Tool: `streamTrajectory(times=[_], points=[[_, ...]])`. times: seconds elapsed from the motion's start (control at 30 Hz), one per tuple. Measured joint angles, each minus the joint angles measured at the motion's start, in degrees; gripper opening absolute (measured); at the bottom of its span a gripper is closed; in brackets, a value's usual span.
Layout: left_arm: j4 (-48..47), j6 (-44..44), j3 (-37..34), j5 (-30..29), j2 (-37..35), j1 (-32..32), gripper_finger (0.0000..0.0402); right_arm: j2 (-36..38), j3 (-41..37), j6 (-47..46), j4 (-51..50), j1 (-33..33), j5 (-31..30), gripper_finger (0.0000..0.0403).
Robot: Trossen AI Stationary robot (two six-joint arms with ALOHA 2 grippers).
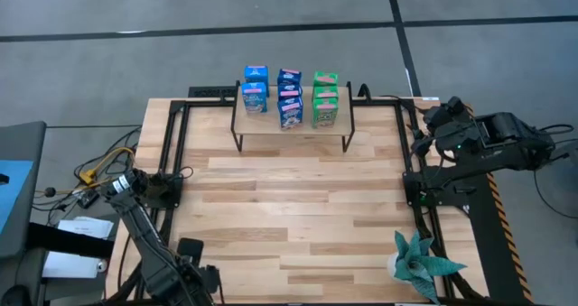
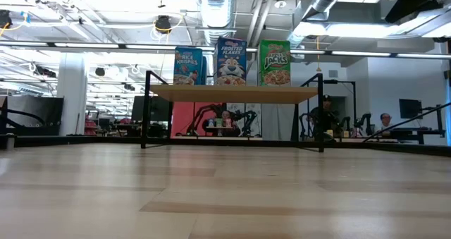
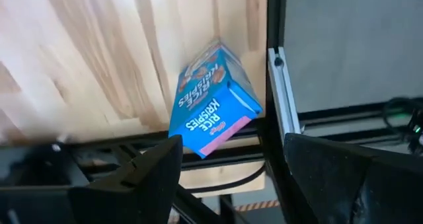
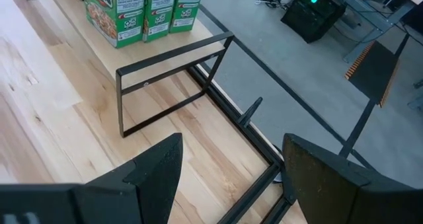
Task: Stack cereal on shelf
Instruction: Put the light blue cereal box aligned with the other light blue cereal boxes on the shelf
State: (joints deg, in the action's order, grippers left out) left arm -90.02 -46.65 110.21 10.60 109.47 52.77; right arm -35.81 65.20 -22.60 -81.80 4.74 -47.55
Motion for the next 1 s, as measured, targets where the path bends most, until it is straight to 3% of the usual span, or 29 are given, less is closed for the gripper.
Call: streamTrajectory(times=[0.33, 0.53, 0.73, 1.0], points=[[0.03, 11.8, 0.0, -1.3, -3.82, 1.78, 0.0254, 0.0, -0.01, -0.29, -0.04, -0.01, -0.01, 0.0286], [-0.03, 12.53, 0.04, -9.17, -7.67, 5.24, 0.0254, 0.0, -0.01, -3.93, -0.05, -0.01, -0.15, 0.0286], [0.41, 19.63, -0.47, -11.07, -7.94, 8.23, 0.0254, 0.0, 0.0, -6.52, -0.11, -0.01, -0.2, 0.0286], [8.82, 19.53, -14.02, -12.51, -14.21, 10.31, 0.0254, 0.0, -0.01, -6.5, -0.15, -0.01, -0.31, 0.0286]])
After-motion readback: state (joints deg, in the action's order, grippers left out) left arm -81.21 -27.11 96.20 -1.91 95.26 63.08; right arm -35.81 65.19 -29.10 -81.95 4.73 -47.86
